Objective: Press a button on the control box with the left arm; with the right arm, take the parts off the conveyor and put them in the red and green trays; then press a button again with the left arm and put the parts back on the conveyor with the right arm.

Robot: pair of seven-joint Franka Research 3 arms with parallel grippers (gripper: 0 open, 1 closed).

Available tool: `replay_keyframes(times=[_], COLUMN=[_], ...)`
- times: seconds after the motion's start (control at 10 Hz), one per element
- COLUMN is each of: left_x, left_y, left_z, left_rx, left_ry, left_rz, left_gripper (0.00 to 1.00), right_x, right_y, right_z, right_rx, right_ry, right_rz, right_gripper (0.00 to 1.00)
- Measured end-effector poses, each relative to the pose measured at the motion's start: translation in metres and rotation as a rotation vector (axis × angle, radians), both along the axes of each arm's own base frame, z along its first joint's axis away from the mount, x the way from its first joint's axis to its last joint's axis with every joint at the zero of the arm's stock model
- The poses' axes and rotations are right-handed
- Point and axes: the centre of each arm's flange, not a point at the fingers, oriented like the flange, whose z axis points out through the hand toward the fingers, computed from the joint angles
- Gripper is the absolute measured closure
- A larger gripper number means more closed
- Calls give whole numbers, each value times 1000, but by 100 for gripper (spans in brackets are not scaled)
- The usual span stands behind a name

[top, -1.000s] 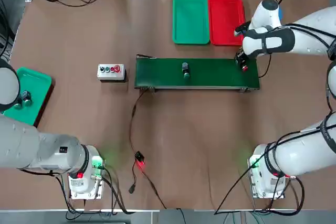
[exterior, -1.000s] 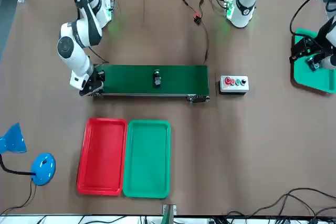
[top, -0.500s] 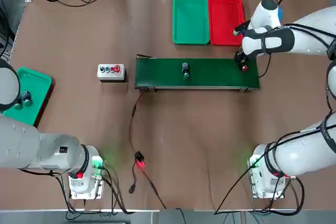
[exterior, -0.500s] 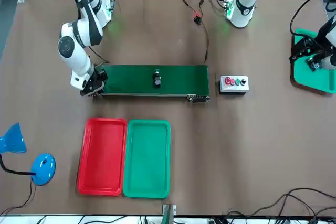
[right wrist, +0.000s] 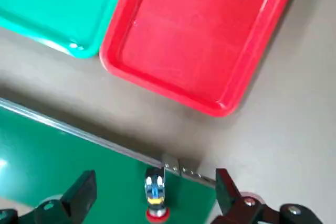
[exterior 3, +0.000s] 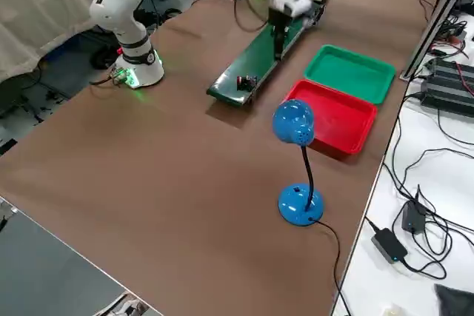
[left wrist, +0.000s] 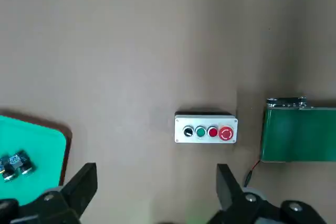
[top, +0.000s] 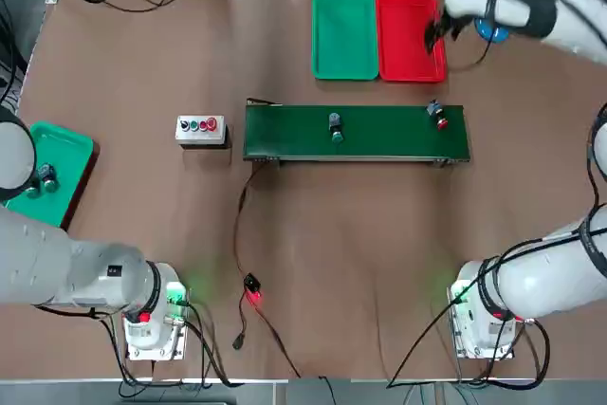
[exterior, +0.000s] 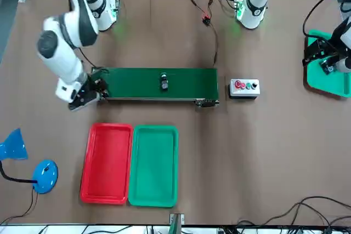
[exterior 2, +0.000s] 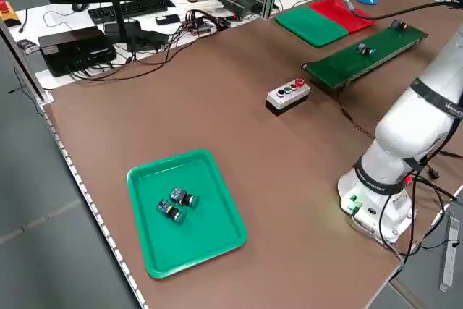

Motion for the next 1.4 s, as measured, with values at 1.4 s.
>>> replay_keyframes(times=[1.4], left_x=[0], left_y=[-8], left_z=[2], left_rx=[0], left_ry=[-4], left_rz=[-14], left_gripper=[0], right_x=[22], right_y=[-118], right_z=[205], right_rx=[77], right_ry=[-198], right_rz=[-403], right_gripper=[0])
